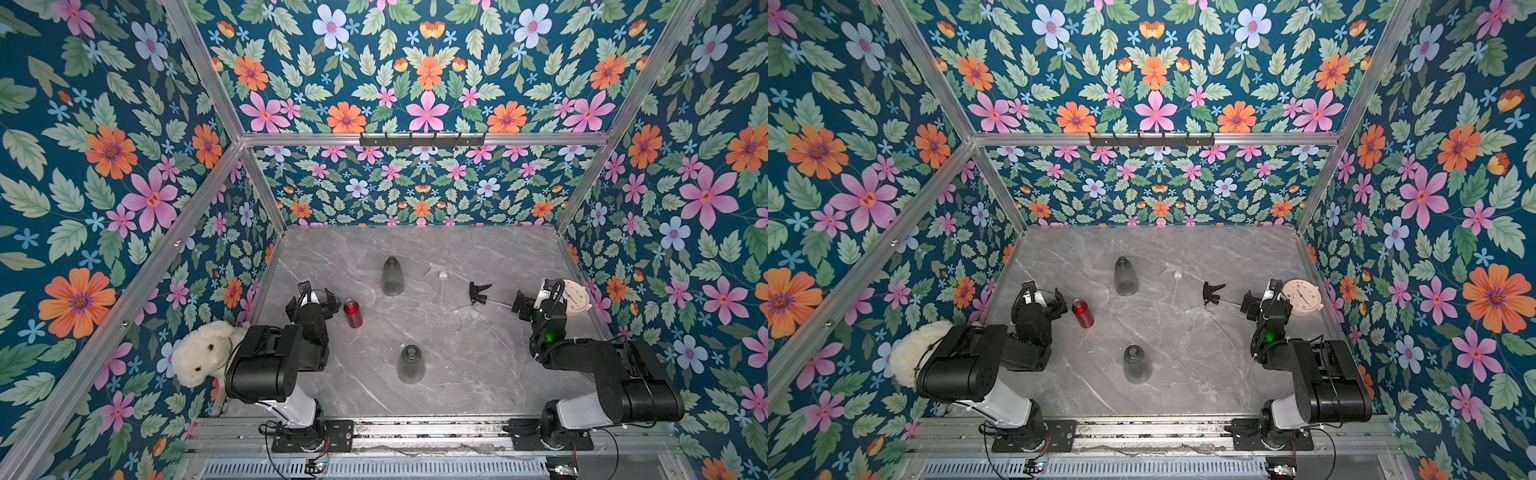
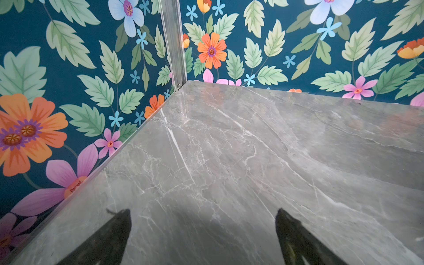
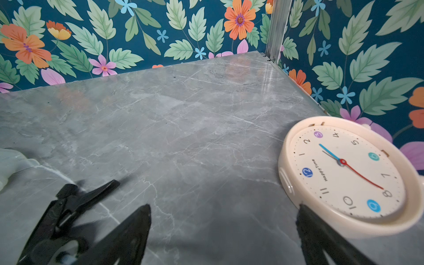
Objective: Attach spray nozzles to spray bottles
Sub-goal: Pick up the spray bottle from the center of the board.
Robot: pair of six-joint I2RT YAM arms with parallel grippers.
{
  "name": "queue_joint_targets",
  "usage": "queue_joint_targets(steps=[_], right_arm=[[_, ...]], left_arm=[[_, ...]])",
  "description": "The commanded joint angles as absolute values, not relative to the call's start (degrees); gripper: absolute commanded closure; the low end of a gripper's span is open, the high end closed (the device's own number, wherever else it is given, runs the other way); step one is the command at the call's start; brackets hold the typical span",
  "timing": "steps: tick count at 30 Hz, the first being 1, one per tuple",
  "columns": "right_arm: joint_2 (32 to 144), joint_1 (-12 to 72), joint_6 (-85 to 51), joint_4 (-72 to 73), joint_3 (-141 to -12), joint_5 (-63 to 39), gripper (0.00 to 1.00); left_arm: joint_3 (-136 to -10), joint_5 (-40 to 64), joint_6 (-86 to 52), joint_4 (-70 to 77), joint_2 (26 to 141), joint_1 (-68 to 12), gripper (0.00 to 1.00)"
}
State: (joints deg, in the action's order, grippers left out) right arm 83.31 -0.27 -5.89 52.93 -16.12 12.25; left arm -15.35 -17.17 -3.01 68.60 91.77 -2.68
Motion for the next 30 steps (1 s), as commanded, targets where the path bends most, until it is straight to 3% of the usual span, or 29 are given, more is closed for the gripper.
queue_joint_targets(steps=[1,12,19,23,25,26,27,28,30], right_arm=[[83.32,-0.26,-5.98,55.36,-16.25,12.27,0.00],[81.99,0.37,-5.06,55.07,-16.14,13.10,0.01],[71.22,8.75,-1.80,30.69,-25.46,25.28,0.01],[67.80,9.87,-17.31,21.67,-29.19,30.52,0.00],[64.21,9.85,-37.73,11.75,-30.30,33.82,0.00],[61.84,9.18,-46.13,5.55,-30.65,31.67,0.00],[59.81,6.95,-44.78,8.18,-29.19,22.42,0.01],[58.71,5.45,-43.22,12.16,-27.68,15.63,0.01],[57.13,5.20,-45.61,16.71,-25.57,11.36,0.01]], left_arm=[[-15.38,-17.91,-3.16,71.76,91.67,-2.64,0.00],[-15.03,-17.09,-2.07,71.95,90.17,-2.77,0.00],[-20.98,-28.70,-5.14,53.67,77.09,-5.71,0.00],[-23.91,-35.42,-18.28,50.22,72.36,-5.63,0.00],[-28.34,-44.01,-37.19,36.69,69.72,-5.63,0.00],[-31.48,-46.31,-47.86,23.89,67.82,-5.48,0.00],[-33.47,-46.69,-54.20,16.64,66.01,-4.83,0.00],[-33.19,-44.86,-50.72,18.09,64.57,-4.66,0.00],[-31.08,-41.79,-48.83,21.82,61.55,-4.66,0.00]])
